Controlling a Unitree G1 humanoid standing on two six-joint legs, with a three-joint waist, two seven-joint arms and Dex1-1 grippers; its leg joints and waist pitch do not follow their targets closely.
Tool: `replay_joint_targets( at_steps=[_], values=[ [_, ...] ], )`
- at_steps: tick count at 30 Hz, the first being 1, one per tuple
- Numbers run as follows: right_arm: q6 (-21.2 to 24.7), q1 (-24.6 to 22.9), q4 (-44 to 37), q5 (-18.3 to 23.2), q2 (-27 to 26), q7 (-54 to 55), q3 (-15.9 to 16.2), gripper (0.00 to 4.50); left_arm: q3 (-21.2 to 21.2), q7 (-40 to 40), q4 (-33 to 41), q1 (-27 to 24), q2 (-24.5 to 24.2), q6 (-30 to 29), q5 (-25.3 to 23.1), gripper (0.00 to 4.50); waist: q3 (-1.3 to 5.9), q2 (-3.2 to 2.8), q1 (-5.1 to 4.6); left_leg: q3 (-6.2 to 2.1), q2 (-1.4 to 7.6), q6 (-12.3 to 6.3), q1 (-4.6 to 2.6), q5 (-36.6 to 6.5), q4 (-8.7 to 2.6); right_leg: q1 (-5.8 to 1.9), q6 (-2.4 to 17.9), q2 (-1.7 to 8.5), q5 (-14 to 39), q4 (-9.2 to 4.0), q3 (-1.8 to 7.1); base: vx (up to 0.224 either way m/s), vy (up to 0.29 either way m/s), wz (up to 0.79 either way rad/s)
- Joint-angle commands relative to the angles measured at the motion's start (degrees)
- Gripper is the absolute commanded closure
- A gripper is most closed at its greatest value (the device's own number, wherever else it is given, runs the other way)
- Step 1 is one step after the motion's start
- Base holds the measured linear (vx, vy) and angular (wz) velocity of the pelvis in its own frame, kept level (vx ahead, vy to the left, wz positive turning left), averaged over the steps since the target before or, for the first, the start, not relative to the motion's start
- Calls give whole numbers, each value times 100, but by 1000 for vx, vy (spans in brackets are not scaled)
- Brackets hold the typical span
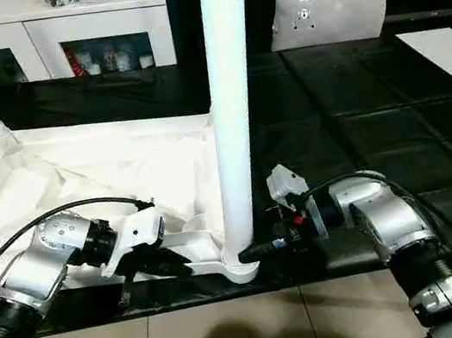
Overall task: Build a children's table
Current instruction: Rotate leg to tighten
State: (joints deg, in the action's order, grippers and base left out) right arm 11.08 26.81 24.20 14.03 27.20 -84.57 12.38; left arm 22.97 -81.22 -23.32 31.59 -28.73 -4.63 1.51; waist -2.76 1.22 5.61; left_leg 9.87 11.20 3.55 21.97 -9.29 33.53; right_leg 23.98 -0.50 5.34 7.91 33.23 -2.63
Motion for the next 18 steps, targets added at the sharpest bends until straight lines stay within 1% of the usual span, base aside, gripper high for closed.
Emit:
replay_joint_targets(
  at_steps=[1, 2, 3, 4, 5, 6, 7, 8, 9, 10, 11, 12, 13, 14, 15, 16, 17, 18],
  values=[
    [294, -205, -350, 279, -69, -41, 20, 252, -44, 252, 160, 20, 217, -272, 50, 450, 350, -19, -5, 14, 179, -60, -132, -1889, -448, -242, 1209, 208, 1959, -320, 141, 0, 0, 0],
    [338, -255, -405, 310, -84, 9, 4, 252, -83, 364, 163, 23, 264, -376, 58, 450, 346, -2, -10, 22, 182, -59, -130, -1896, -452, -246, 1202, 206, 1949, -328, 146, 0, 0, 0],
    [457, -336, -481, 365, -174, 235, -75, 253, -170, 587, 177, 37, 378, -582, 91, 450, 349, -8, 3, 17, 182, -56, -138, -1906, -451, -244, 1221, 208, 1948, -319, 144, 0, 0, 0],
    [578, -447, -561, 415, -369, 676, -218, 253, -271, 899, 217, 56, 542, -860, 124, 450, 337, -23, 17, 12, 176, -32, -146, -1974, -454, -233, 1200, 209, 2047, -335, 144, 0, 0, 0],
    [578, -447, -561, 415, -369, 676, -218, 253, -271, 899, 217, 56, 542, -860, 124, 450, 335, -13, 8, 16, 173, -14, -146, -2023, -457, -231, 1179, 216, 2128, -354, 148, 0, 0, 0],
    [603, -484, -583, 424, -458, 866, -276, 253, -298, 1008, 235, 64, 599, -956, 127, 450, 332, -2, -6, -8, 152, 30, -132, -2125, -463, -238, 1086, 223, 2387, -372, 126, 0, 0, 0],
    [696, -541, -646, 403, -642, 1262, -352, 253, -374, 1258, 274, 84, 744, -1192, 149, 450, 317, 6, -43, -17, 146, 87, -126, -2208, -476, -230, 973, 219, 2600, -394, 123, 0, 0, 0],
    [780, -593, -707, 381, -823, 1619, -419, 253, -442, 1497, 307, 109, 882, -1383, 157, 450, 318, 4, -59, -30, 144, 104, -138, -2265, -475, -216, 940, 226, 2701, -411, 117, 0, 0, 0],
    [835, -618, -740, 365, -933, 1831, -458, 253, -485, 1646, 317, 131, 972, -1496, 162, 450, 313, -5, -113, -44, 131, 138, -127, -2325, -478, -220, 869, 224, 2837, -425, 109, 0, 0, 0],
    [885, -651, -779, 338, -1087, 2102, -497, 253, -554, 1881, 326, 167, 1115, -1669, 168, 450, 320, 18, -162, -64, 119, 157, -94, -2335, -486, -246, 775, 228, 2962, -435, 89, 0, 0, 0],
    [885, -651, -779, 338, -1087, 2102, -497, 253, -554, 1881, 326, 167, 1115, -1669, 168, 450, 319, 26, -188, -68, 116, 159, -80, -2327, -491, -253, 740, 224, 2992, -438, 85, 0, 0, 0],
    [990, -664, -805, 305, -1269, 2419, -566, 253, -621, 2110, 331, 213, 1268, -1834, 158, 450, 325, 32, -206, -72, 110, 146, -86, -2334, -485, -247, 711, 228, 3047, -457, 78, 0, 0, 0],
    [1140, -668, -849, 298, -1528, 2856, -654, 253, -706, 2456, 302, 291, 1485, -2038, 114, 450, 306, 27, -285, -59, 102, 125, -100, -2346, -470, -202, 696, 214, 3114, -490, 91, 0, 0, 0],
    [1256, -667, -881, 285, -1760, 3246, -730, 253, -773, 2763, 258, 364, 1676, -2185, 68, 450, 311, 24, -298, -64, 98, 124, -105, -2351, -463, -199, 685, 220, 3163, -495, 82, 0, 0, 0],
    [1312, -644, -869, 233, -1957, 3583, -773, 253, -852, 3111, 159, 448, 1874, -2254, 16, 450, 310, 40, -345, -63, 81, 124, -87, -2320, -455, -196, 636, 218, 3258, -507, 72, 0, 0, 0],
    [1337, -631, -865, 196, -2070, 3781, -793, 253, -899, 3333, 98, 498, 1992, -2292, -13, 450, 310, 39, -360, -69, 75, 114, -88, -2335, -452, -191, 597, 219, 3347, -527, 64, 0, 0, 0],
    [1303, -586, -780, 76, -2211, 4108, -822, 253, -944, 3588, 6, 556, 2138, -2275, -41, 450, 325, 36, -362, -68, 75, 83, -96, -2288, -444, -192, 559, 218, 3334, -536, 65, 0, 0, 0],
    [1305, -542, -708, -56, -2366, 4494, -864, 253, -1009, 3881, -60, 608, 2299, -2285, -84, 450, 314, 37, -385, -58, 74, 62, -88, -2259, -445, -171, 561, 203, 3273, -551, 71, 0, 0, 0]
  ],
)
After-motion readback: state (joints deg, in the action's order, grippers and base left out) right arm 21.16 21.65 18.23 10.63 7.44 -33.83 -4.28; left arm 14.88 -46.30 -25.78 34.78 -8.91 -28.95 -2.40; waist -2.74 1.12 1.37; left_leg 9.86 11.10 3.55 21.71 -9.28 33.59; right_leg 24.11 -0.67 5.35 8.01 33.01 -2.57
